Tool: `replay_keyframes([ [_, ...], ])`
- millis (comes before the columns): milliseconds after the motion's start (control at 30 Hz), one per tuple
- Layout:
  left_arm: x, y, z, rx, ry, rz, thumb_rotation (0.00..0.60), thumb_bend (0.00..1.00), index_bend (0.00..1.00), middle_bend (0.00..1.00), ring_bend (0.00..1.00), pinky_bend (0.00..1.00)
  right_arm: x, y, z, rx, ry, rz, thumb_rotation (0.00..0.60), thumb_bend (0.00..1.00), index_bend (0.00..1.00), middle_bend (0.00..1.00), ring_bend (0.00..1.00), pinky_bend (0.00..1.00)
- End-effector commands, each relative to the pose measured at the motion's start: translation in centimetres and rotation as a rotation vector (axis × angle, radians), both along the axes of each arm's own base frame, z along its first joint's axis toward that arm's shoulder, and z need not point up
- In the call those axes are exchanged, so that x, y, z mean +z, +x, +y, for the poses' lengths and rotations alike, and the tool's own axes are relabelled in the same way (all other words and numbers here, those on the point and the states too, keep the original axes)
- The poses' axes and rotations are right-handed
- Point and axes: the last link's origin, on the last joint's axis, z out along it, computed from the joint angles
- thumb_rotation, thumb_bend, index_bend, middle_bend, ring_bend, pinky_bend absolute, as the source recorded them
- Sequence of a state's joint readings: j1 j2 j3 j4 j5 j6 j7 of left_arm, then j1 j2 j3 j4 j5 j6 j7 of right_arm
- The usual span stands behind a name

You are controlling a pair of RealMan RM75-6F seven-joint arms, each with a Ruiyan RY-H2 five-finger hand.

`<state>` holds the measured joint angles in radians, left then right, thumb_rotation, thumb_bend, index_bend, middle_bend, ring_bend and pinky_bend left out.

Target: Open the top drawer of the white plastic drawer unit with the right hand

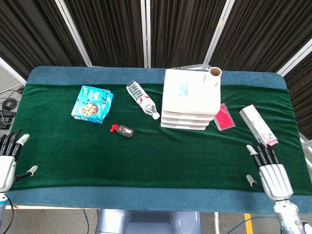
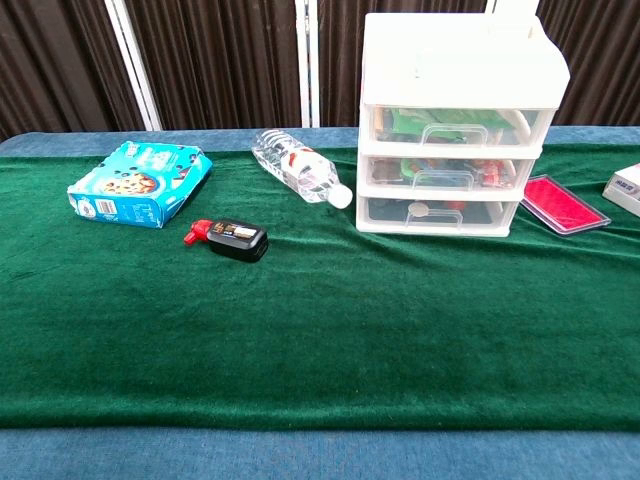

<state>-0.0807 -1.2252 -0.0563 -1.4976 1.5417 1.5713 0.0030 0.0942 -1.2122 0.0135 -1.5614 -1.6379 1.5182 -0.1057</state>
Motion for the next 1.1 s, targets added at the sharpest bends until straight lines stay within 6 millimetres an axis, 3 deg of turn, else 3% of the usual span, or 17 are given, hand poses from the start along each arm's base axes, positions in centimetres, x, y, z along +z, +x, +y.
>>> replay_keyframes([
  [33, 0.0, 0.0, 0.0, 0.001, 0.000, -0.001, 0.600, 0.13, 0.00, 0.00, 0.00, 0.00, 0.0, 0.0, 0.0, -0.002, 0.002, -0.001, 0.600, 0.13, 0.00, 0.00, 0.00, 0.00],
  [767, 0.1, 0.2, -0.2, -0.008, 0.000, -0.001, 0.600, 0.13, 0.00, 0.00, 0.00, 0.00, -0.3, 0.3, -0.3, -0.010, 0.035, -0.053, 0.600, 0.13, 0.00, 0.00, 0.00, 0.00],
  [933, 0.1, 0.2, -0.2, -0.008, 0.003, -0.004, 0.600, 0.13, 0.00, 0.00, 0.00, 0.00, -0.9, 1.2, -1.4, -0.020, 0.057, -0.170, 0.600, 0.13, 0.00, 0.00, 0.00, 0.00],
  [1000, 0.2, 0.3, -0.2, -0.009, 0.005, -0.006, 0.600, 0.13, 0.00, 0.00, 0.00, 0.00, -1.4, 2.0, -2.1, -0.048, 0.096, -0.285, 0.600, 0.13, 0.01, 0.04, 0.02, 0.06],
  [1067, 0.2, 0.3, -0.2, -0.011, 0.006, -0.007, 0.600, 0.13, 0.00, 0.00, 0.00, 0.00, -1.9, 2.7, -2.9, -0.075, 0.141, -0.391, 0.600, 0.14, 0.02, 0.25, 0.22, 0.23],
  [1100, 0.2, 0.3, -0.2, -0.010, 0.005, -0.008, 0.600, 0.13, 0.00, 0.00, 0.00, 0.00, -2.5, 4.2, -3.9, -0.099, 0.176, -0.555, 0.600, 0.16, 0.02, 0.34, 0.33, 0.30],
])
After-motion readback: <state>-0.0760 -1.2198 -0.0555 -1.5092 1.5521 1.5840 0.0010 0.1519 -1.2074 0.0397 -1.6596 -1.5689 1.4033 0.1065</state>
